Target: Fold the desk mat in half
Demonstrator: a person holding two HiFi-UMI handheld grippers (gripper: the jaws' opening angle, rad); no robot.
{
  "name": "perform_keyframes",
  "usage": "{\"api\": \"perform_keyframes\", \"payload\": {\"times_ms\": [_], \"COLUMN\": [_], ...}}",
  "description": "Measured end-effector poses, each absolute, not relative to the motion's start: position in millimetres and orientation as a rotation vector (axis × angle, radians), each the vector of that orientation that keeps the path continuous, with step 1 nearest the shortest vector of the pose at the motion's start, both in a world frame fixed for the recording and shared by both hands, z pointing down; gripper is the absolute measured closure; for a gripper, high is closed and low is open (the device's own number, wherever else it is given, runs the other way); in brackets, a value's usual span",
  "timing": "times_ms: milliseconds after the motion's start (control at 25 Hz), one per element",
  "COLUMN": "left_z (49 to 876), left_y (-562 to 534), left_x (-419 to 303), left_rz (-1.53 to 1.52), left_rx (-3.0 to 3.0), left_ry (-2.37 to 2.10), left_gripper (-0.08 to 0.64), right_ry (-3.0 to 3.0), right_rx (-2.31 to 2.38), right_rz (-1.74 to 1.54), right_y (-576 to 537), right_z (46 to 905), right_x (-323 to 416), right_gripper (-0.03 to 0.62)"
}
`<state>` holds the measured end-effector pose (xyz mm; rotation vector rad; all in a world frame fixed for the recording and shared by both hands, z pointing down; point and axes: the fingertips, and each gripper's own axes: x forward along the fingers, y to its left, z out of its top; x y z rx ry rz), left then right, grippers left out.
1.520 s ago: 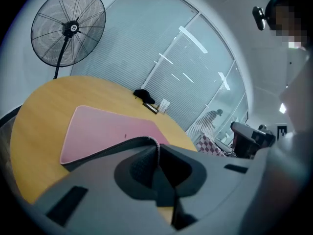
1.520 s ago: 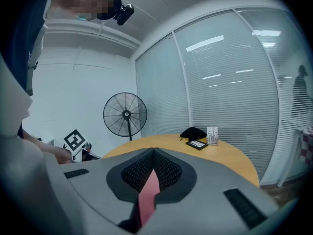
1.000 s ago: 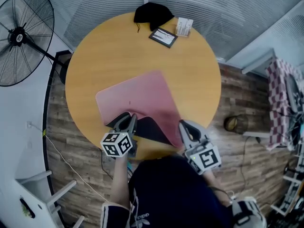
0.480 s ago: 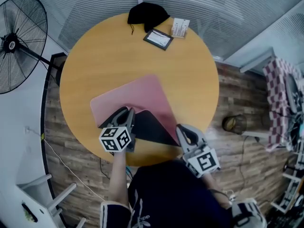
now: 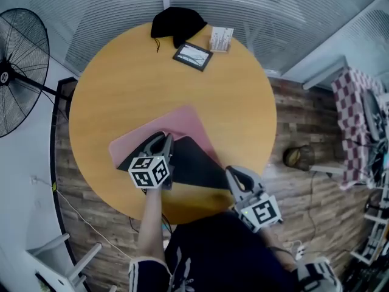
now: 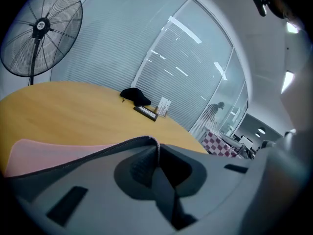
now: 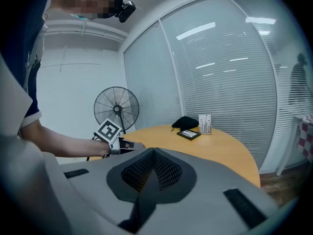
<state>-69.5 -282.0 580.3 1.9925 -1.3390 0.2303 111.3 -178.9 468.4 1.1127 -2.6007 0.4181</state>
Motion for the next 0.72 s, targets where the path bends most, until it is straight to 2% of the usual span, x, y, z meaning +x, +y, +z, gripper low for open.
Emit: {"api": "perform_keyframes", "payload": {"times_ms": [720], "left_z": [606], "left_y": [-364], "left_x": [-50], "left_rz": [0.292], "left_rx": [2.009], "left_ry": [-1.280], "left_gripper": [0.540], "right_ry": [-2.496], "right_rx": [1.197], "right_rz": [0.523], "right_y": [-191], "right_z": [494], "right_x": [130], "right_gripper": [0.589]}}
